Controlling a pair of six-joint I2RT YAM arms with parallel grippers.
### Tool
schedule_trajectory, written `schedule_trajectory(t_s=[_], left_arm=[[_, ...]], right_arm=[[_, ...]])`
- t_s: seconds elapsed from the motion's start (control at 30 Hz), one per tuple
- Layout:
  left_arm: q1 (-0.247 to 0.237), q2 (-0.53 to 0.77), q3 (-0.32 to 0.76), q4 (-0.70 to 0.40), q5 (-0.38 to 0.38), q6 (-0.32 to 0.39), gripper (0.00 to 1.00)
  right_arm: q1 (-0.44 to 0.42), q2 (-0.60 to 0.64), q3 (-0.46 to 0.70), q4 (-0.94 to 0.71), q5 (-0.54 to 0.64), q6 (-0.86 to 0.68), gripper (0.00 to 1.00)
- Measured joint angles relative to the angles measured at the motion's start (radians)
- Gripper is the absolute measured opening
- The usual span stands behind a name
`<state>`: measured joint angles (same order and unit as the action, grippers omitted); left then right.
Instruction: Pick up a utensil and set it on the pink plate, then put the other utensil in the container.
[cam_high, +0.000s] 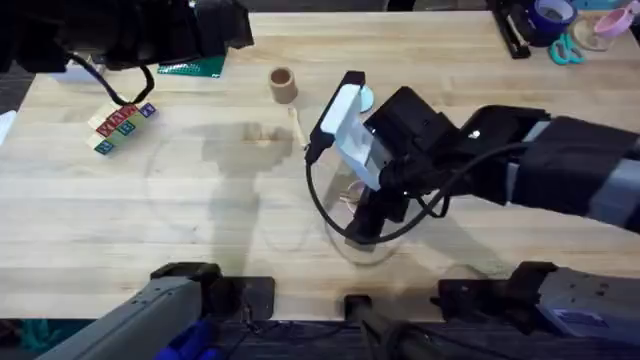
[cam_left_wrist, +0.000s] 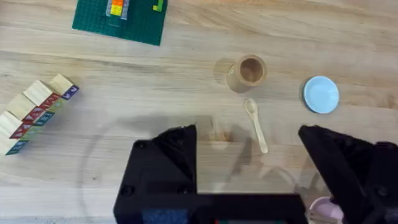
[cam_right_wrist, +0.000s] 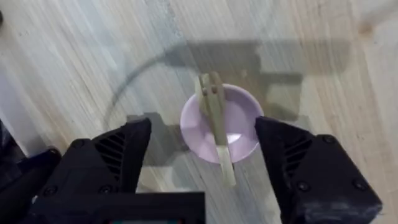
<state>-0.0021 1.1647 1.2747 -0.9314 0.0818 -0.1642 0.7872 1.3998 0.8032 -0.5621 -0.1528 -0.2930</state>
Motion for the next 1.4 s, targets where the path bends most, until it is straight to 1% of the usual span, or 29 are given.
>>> schedule_trajectory(t_s=[0.33,0.47,0.6,0.7,0.83,0.97,1.1,1.23,1.33,1.4], left_arm=[[0.0,0.0,0.0,0.0,0.0,0.0,0.993],[0.0,0.0,0.0,0.0,0.0,0.0,0.993],[0.0,0.0,0.0,0.0,0.0,0.0,0.993],[0.0,0.0,0.0,0.0,0.0,0.0,0.992],[0.0,0.0,0.0,0.0,0.0,0.0,0.993],[0.0,0.0,0.0,0.001,-0.001,0.0,0.992],[0.0,0.0,0.0,0.01,-0.024,0.0,0.993],[0.0,0.0,0.0,0.026,-0.024,0.0,0.99],[0.015,0.0,0.0,0.027,0.0,0.024,0.99],[0.044,0.0,0.0,0.03,0.026,0.055,0.99]], right_arm=[[0.0,-0.106,0.015,0.0,0.0,0.0,0.996],[0.0,-0.118,0.018,0.001,0.039,0.002,0.996],[0.0,-0.118,0.022,-0.001,0.104,0.041,0.996],[0.0,-0.118,0.035,-0.001,0.127,0.071,0.996],[-0.005,-0.118,0.057,0.0,0.151,0.14,0.996],[-0.033,-0.118,0.077,0.012,0.168,0.216,0.996],[-0.044,-0.118,0.086,0.009,0.18,0.252,0.996],[-0.044,-0.118,0.086,-0.004,0.183,0.267,0.996],[-0.044,-0.117,0.086,-0.015,0.183,0.271,0.996],[-0.044,-0.117,0.086,-0.01,0.183,0.271,0.996]])
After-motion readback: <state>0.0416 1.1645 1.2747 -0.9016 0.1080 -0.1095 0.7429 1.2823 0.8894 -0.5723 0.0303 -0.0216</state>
